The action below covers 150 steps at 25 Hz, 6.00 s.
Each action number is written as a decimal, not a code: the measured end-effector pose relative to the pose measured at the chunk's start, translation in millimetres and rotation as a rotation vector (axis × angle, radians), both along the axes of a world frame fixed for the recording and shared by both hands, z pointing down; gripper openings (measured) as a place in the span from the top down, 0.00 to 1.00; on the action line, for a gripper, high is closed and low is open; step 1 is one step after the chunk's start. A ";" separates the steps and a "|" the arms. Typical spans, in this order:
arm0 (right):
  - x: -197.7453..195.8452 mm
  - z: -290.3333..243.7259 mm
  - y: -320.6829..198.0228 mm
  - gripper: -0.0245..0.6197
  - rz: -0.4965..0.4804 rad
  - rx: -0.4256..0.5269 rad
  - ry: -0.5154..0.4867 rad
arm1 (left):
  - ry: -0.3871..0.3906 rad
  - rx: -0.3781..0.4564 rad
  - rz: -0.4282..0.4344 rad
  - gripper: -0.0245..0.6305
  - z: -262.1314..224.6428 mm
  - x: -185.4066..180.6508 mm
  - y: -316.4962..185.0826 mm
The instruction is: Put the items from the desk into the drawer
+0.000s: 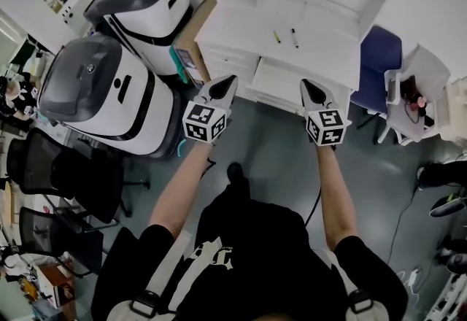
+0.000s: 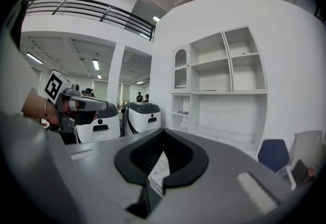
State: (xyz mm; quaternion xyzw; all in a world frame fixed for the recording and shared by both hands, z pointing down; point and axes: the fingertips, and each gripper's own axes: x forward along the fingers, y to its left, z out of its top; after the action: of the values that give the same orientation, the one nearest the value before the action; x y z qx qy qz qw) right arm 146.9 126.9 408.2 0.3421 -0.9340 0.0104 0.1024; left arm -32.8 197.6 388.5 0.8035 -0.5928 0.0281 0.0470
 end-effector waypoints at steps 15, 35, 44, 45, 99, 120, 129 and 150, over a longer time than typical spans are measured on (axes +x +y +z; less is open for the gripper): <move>-67.2 11.2 -74.3 0.96 0.079 -0.033 0.016 | 0.004 -0.025 0.072 0.96 12.2 -75.0 -86.2; -89.2 35.1 -85.5 0.96 0.170 -0.044 0.043 | 0.047 -0.029 0.160 0.96 41.1 -104.6 -113.8; -85.4 39.7 -119.1 0.96 0.184 -0.041 0.025 | 0.031 -0.015 0.177 0.96 37.2 -100.3 -150.3; -84.0 40.4 -125.0 0.96 0.189 -0.041 0.022 | 0.029 -0.013 0.184 0.96 36.7 -97.8 -156.7; -25.7 70.1 -453.9 0.96 0.204 -0.109 -0.006 | 0.021 -0.066 0.231 0.96 52.8 -20.2 -488.4; -73.2 148.0 -487.2 0.84 0.218 -0.240 0.085 | 0.084 -0.146 0.247 0.96 109.0 -64.2 -516.8; -85.7 169.8 -488.0 0.58 0.237 -0.280 0.103 | 0.106 -0.182 0.288 0.96 128.4 -71.3 -529.7; -93.0 276.6 -508.4 0.58 0.300 -0.456 0.222 | 0.129 -0.300 0.372 0.96 192.0 -72.0 -556.9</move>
State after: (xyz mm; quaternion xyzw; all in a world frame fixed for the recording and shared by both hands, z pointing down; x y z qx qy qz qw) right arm 53.9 -381.5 684.8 0.4434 -0.8297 0.1974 0.2756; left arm -104.8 -359.4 580.5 0.8829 -0.4197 0.0727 0.1974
